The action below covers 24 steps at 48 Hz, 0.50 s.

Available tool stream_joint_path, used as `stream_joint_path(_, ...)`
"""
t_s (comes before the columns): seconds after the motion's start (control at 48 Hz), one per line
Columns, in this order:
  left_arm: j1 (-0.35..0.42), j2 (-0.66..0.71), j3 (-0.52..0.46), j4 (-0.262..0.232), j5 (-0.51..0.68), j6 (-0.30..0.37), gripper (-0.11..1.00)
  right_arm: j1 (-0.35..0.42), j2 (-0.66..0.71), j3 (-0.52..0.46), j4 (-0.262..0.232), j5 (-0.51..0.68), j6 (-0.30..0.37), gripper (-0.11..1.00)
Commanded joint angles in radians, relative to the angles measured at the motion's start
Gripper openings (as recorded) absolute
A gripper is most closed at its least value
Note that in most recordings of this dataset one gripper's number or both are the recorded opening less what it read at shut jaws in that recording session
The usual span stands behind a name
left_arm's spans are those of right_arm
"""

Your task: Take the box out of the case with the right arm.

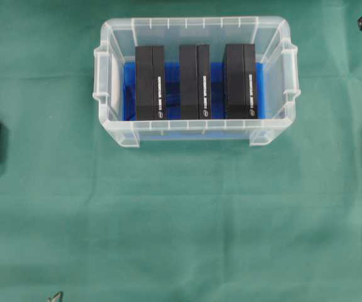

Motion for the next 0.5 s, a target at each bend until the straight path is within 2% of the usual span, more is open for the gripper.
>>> stream_joint_path(0.0,-0.003,0.0,-0.026,0.0,-0.003,-0.002,0.0,-0.005,0.005,-0.023,-0.003,-0.008,-0.002,0.0)
stream_joint_path(0.48,-0.003,0.002,-0.026,0.0,-0.003,-0.002,0.0,-0.003,0.003,-0.015,0.002,-0.009,-0.002,0.0)
